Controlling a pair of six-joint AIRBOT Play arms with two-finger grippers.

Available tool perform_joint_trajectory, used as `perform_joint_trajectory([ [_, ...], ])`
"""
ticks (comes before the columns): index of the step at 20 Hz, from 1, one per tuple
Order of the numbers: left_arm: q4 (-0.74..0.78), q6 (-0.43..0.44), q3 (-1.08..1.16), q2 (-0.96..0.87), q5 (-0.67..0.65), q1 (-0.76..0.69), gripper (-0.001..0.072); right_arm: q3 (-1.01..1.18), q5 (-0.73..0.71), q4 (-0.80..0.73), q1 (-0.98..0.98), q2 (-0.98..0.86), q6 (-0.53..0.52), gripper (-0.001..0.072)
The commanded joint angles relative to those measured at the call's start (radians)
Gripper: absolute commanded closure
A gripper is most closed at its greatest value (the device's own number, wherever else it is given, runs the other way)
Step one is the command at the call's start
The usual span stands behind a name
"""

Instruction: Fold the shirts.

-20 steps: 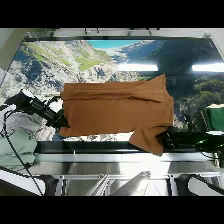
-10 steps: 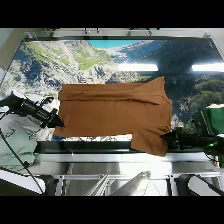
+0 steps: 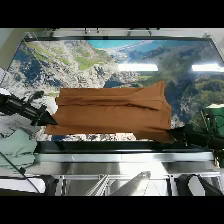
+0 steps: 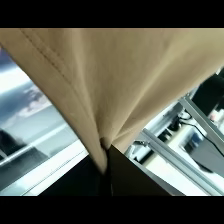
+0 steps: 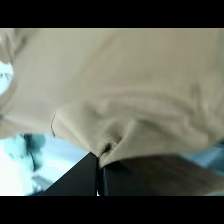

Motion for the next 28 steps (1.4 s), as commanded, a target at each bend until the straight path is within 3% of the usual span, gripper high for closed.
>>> perform_joint_trajectory([
  [1,-0.05,0.009,0.019,0.067,0.016,0.008,0.0688,0.003,-0.074,0.199,0.032,0.056,-0.056,0.0683],
  [4,-0.145,0.008,0.132,0.02,0.031,-0.023,0.0687,0.087,-0.211,0.324,0.143,-0.053,-0.167,0.0683],
  [7,-0.161,-0.066,0.315,-0.095,0.036,-0.054,0.0688,0.274,-0.314,0.362,0.288,-0.274,-0.234,0.0683],
  [10,-0.161,-0.108,0.46,-0.223,0.072,-0.065,0.0689,0.507,-0.392,0.36,0.381,-0.553,-0.256,0.0683],
  [15,-0.172,-0.177,0.662,-0.431,0.109,-0.071,0.0678,0.752,-0.397,0.36,0.402,-0.933,-0.264,0.0682],
  [16,-0.18,-0.18,0.693,-0.461,0.1,-0.075,0.0487,0.766,-0.397,0.36,0.402,-0.975,-0.268,0.0674],
  [17,-0.178,-0.19,0.726,-0.487,0.078,-0.077,0.0334,0.772,-0.394,0.354,0.4,-0.999,-0.27,0.0624],
  [18,-0.178,-0.195,0.758,-0.507,0.047,-0.078,0.0226,0.774,-0.378,0.335,0.392,-1.007,-0.271,0.0424],
  [19,-0.178,-0.198,0.788,-0.519,0.012,-0.077,0.0087,0.779,-0.331,0.299,0.37,-1.003,-0.284,0.0311],
  [20,-0.177,-0.201,0.814,-0.521,-0.015,-0.075,0.0046,0.792,-0.264,0.256,0.343,-0.995,-0.289,0.0303],
  [22,-0.178,-0.203,0.891,-0.52,-0.064,-0.06,0.0048,0.828,-0.154,0.153,0.278,-0.965,-0.288,0.0298],
  [24,-0.178,-0.218,0.927,-0.49,-0.046,-0.042,0.0048,0.855,-0.147,0.036,0.222,-0.933,-0.244,0.0046],
  [27,-0.178,-0.216,0.865,-0.388,0.009,-0.031,0.0054,0.86,-0.148,-0.058,0.187,-0.938,-0.188,0.0027],
  [28,-0.178,-0.215,0.824,-0.349,0.031,-0.036,0.0172,0.859,-0.147,-0.075,0.194,-0.952,-0.166,0.0028],
])
